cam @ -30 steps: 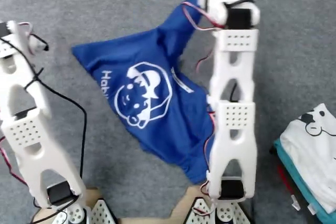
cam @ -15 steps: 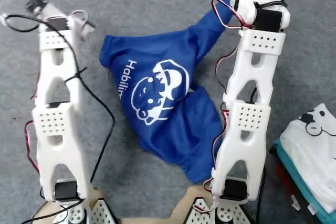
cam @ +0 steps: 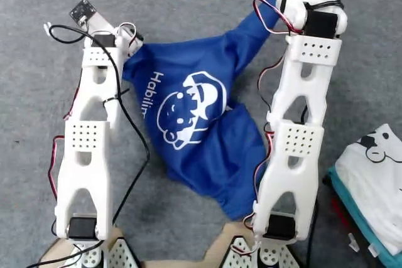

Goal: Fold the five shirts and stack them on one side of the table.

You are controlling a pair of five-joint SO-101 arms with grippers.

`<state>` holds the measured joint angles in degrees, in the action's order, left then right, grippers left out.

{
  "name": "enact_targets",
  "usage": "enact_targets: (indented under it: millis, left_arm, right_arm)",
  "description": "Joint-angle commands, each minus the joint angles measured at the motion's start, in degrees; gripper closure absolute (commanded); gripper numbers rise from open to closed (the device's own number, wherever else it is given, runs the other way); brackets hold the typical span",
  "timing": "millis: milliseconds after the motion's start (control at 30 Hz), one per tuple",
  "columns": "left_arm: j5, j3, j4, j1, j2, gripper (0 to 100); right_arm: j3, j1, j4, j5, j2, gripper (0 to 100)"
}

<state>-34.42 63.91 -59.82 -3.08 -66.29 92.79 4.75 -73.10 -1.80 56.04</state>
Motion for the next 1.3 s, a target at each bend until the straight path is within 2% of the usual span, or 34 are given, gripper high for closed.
enact_targets:
  millis: [0,133,367,733,867,1033,1200,1267]
  left_arm:
    - [-0.53,6.86,0.62,-1.14,-1.63,77]
    - [-0.62,9.23,-0.26,-2.9,-3.56,77]
    - [-0.26,8.18,2.99,-4.04,-4.35,85]
    - [0.09,7.3,2.11,-4.22,-4.0,98]
    - [-0.18,10.11,-3.16,-3.43,-3.82,98]
    - [0.09,20.31,-12.66,-3.16,-3.82,98]
    - [0.09,32.0,-25.41,-2.9,-4.09,98]
    - [-0.35,32.18,-28.75,-2.9,-3.82,98]
  right_arm:
    - [2.24,-1.1,-0.44,0.44,-2.95,99.4]
    - [2.15,-1.1,-0.44,0.44,-2.95,99.4]
    - [2.24,-1.1,-0.53,0.44,-2.95,99.4]
    - [2.42,-1.63,-1.23,0.44,-3.12,99.4]
    - [2.59,-2.59,-2.37,0.44,-3.21,99.4]
    - [2.59,-3.03,-2.46,0.44,-3.21,99.4]
    - [2.68,-3.03,-2.55,0.44,-3.3,99.4]
    - [2.68,-3.03,-2.55,1.23,-3.3,99.4]
